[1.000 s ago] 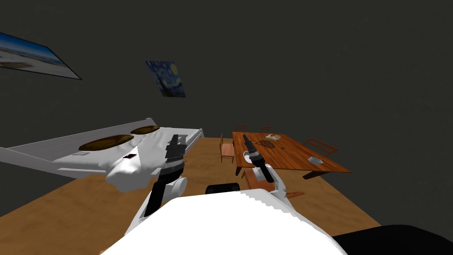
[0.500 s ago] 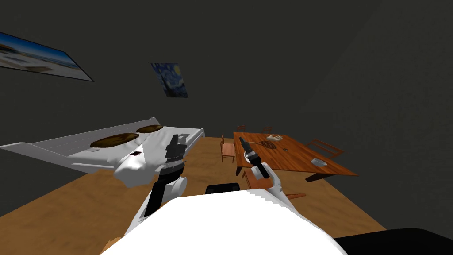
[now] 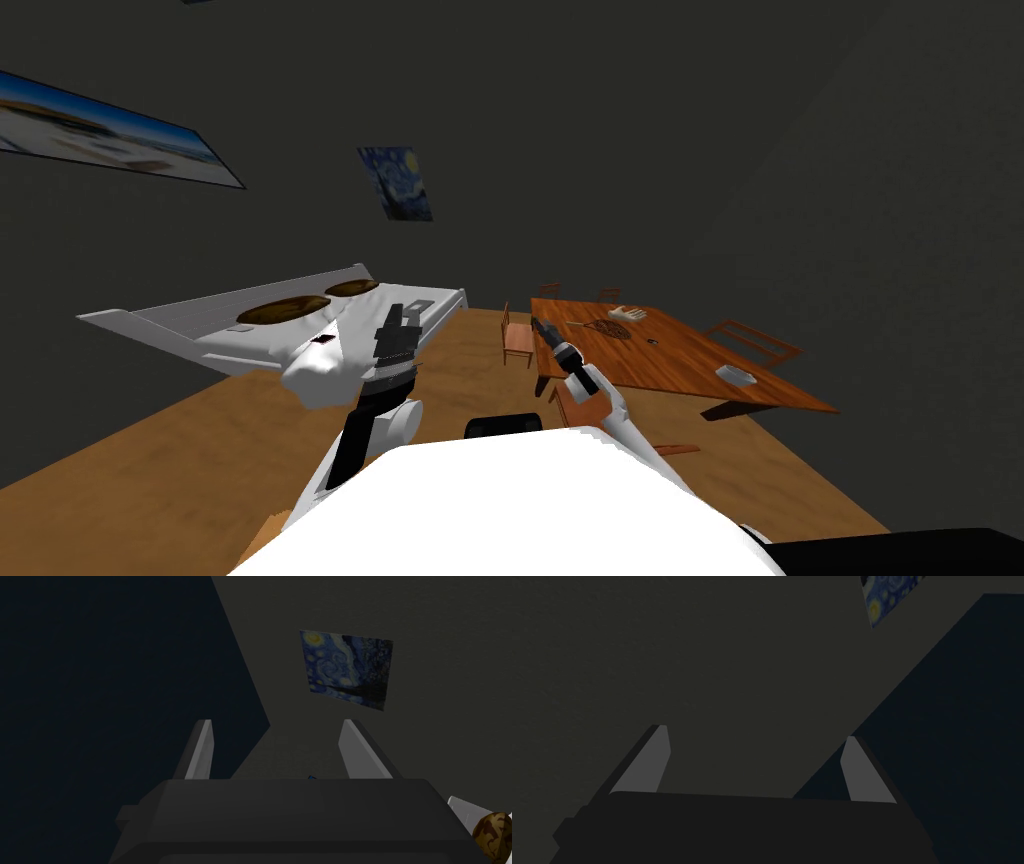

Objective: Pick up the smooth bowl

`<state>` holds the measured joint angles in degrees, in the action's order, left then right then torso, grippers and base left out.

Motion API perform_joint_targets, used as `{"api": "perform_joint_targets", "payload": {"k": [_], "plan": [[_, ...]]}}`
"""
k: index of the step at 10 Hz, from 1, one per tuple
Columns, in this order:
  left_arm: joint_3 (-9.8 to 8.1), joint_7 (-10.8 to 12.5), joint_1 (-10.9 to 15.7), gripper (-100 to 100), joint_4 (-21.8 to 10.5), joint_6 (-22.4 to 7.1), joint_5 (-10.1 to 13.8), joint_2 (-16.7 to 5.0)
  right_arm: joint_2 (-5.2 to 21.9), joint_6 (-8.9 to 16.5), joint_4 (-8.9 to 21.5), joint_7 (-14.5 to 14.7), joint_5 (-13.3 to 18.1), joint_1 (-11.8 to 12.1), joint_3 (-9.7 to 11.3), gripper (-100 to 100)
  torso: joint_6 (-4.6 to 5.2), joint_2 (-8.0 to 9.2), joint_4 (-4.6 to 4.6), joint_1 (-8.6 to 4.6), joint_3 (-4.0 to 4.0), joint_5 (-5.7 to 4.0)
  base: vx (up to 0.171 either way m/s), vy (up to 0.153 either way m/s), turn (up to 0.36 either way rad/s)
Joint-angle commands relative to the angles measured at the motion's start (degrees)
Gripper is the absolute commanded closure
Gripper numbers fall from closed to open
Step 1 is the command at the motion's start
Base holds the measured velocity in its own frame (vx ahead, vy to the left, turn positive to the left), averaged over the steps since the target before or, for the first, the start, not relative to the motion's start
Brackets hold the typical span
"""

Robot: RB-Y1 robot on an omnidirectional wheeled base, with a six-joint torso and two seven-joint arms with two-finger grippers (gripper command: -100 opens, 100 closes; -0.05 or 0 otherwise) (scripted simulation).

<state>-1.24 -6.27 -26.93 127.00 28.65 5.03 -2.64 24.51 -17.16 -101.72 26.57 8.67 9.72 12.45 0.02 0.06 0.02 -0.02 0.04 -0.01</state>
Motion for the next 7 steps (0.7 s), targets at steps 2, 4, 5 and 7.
{"api": "perform_joint_targets", "payload": {"k": [2, 4, 5, 7], "plan": [[0.00, 0.00, 0.00, 0, 0.00, 0.00, 0.00, 0.00, 1.59, 0.99, 3.89, 3.66, 0.07, -0.93, 2.03, -100, -0.02, -0.01, 0.00, 0.01, 0.00, 0.00, -0.018, -0.001, 0.067], [0.00, 0.00, 0.00, 0, 0.00, 0.00, 0.00, 0.00, 3.00, 2.23, 6.97, 6.14, 0.08, -2.06, 3.88, -100, 0.00, 0.00, -0.01, 0.01, 0.00, 0.00, -0.015, 0.000, 0.068], [0.00, 0.00, 0.00, 0, 0.00, 0.00, 0.00, 0.00, 4.42, 3.44, 9.12, 8.38, 0.06, -3.14, 5.80, -100, 0.01, -0.02, 0.00, 0.00, -0.01, 0.00, -0.012, -0.001, 0.126], [0.00, 0.00, 0.00, 0, 0.00, 0.00, 0.00, 0.00, 4.42, 3.44, 10.11, 8.53, 0.06, -3.14, 5.80, -100, 0.02, -0.03, -0.01, 0.00, -0.02, 0.00, -0.005, -0.003, 0.013]]}}
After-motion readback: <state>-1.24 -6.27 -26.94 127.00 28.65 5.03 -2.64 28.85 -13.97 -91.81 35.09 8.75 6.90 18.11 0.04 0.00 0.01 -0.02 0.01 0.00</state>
